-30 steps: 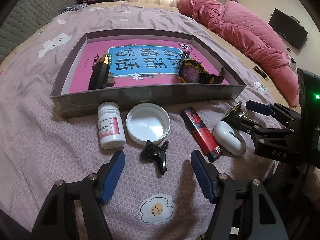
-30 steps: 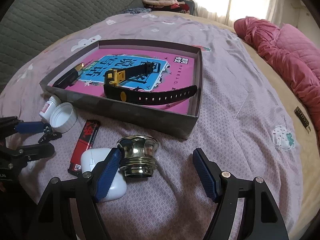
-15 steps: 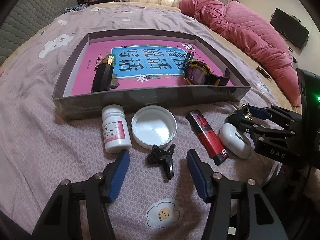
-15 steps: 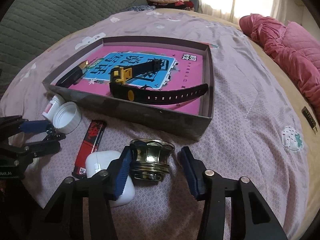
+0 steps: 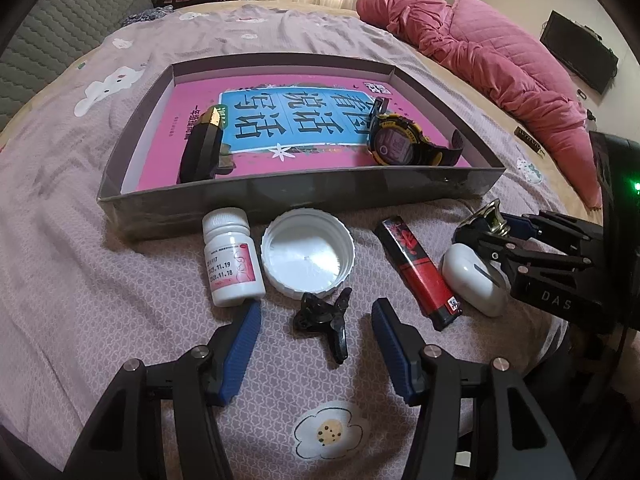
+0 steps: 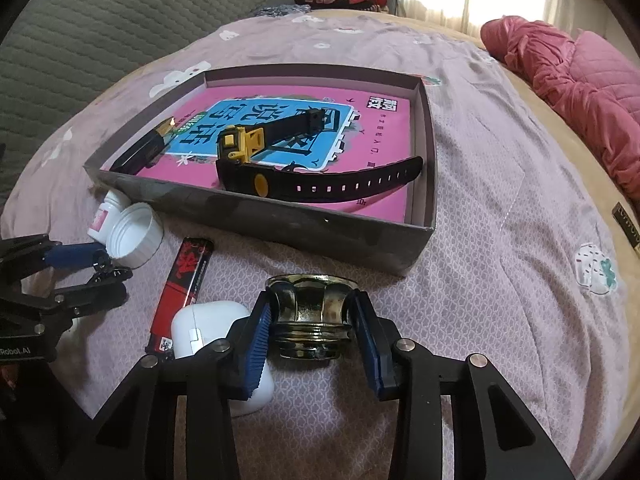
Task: Organize rigid objects
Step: 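Close the right tool on the silver metal cylinder while the left tool grips the black hair clip, then lift and carry the cylinder with the right tool while the left tool carries the clip over the tray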
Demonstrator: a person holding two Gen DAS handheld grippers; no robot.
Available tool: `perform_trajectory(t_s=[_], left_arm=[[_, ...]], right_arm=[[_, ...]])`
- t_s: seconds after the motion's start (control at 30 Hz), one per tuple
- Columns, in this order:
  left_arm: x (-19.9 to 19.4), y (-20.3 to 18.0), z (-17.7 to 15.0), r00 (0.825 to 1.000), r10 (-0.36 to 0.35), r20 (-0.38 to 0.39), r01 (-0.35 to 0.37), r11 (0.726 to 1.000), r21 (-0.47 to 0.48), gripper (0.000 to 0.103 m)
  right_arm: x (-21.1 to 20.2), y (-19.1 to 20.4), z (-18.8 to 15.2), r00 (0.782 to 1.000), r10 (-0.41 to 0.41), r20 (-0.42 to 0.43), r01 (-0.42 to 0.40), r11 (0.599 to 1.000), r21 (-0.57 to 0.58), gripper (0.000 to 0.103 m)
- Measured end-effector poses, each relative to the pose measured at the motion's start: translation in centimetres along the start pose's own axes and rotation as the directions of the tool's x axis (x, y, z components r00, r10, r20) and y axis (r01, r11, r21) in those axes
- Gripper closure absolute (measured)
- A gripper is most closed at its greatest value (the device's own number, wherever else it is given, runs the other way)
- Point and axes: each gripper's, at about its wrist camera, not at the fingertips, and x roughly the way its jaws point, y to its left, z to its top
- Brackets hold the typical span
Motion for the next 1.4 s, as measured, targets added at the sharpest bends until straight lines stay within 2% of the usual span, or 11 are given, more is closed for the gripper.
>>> perform_trajectory(t_s=[0.13, 0.33, 0.4, 0.5, 1.03, 1.4], left_arm=[[0.2, -0.3, 0.0, 1.0, 0.009, -0.005, -0.009, 1.0, 0.016, 0.046], [0.2, -0.2, -0.1, 1.0, 0.022, -0.007, -0.022, 1.0, 0.021, 0.06], [0.1, -0.1, 0.0, 1.0, 0.017, -0.006, -0.017, 1.0, 0.018, 0.069], [0.1, 0.1, 0.0, 1.0, 0.011, -0.006, -0.011, 1.0, 0.014, 0.075], [-1.4, -0.2, -0.4, 1.0, -0.013, 0.018, 0.013, 1.0, 0.012, 0.075], [-3.5, -1.1, -0.2, 0.996, 0.011, 0.091, -0.016, 0.999, 0.049, 0.075]], right_arm=[[0.1, -0.2, 0.0, 1.0, 0.005, -0.007, -0.005, 1.0, 0.017, 0.063], [0.1, -0.1, 0.1, 1.0, 0.0, -0.011, 0.001, 1.0, 0.013, 0.063], [0.1, -0.1, 0.1, 1.0, -0.003, -0.011, 0.003, 1.0, 0.011, 0.063], [0.1, 0.0, 0.2, 1.0, -0.006, -0.011, 0.006, 1.0, 0.009, 0.063], [-0.9, -0.5, 0.1, 1.0, 0.006, 0.021, -0.007, 1.0, 0.027, 0.065], [-3.6, 0.6, 0.3, 0.993, 0.026, 0.114, -0.024, 1.0, -0.019, 0.065]])
